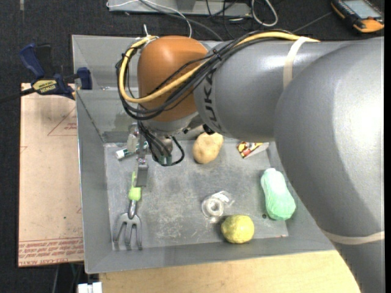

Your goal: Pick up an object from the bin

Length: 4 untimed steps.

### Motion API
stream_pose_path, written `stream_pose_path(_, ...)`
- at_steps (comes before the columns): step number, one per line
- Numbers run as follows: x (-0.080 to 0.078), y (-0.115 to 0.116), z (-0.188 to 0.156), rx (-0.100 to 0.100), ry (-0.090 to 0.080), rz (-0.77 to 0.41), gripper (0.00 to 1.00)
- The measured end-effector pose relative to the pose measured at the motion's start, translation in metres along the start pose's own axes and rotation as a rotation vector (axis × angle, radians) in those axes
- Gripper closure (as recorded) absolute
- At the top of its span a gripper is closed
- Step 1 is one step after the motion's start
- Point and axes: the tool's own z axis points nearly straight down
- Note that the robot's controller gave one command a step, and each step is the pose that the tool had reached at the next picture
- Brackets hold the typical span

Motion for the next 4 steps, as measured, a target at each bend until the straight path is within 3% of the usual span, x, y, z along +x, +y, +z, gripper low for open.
stream_pose_path(1, -0.002, -0.001, -0.005, -0.001, -0.008, 0.002, 0.00)
stream_pose_path(2, 0.010, 0.003, 0.055, -0.001, -0.010, -0.400, 0.00)
stream_pose_path(3, 0.034, 0.002, 0.051, 0.001, -0.011, -0.634, 0.00)
stream_pose_path(4, 0.046, 0.011, 0.055, 0.000, -0.008, -0.975, 0.00)
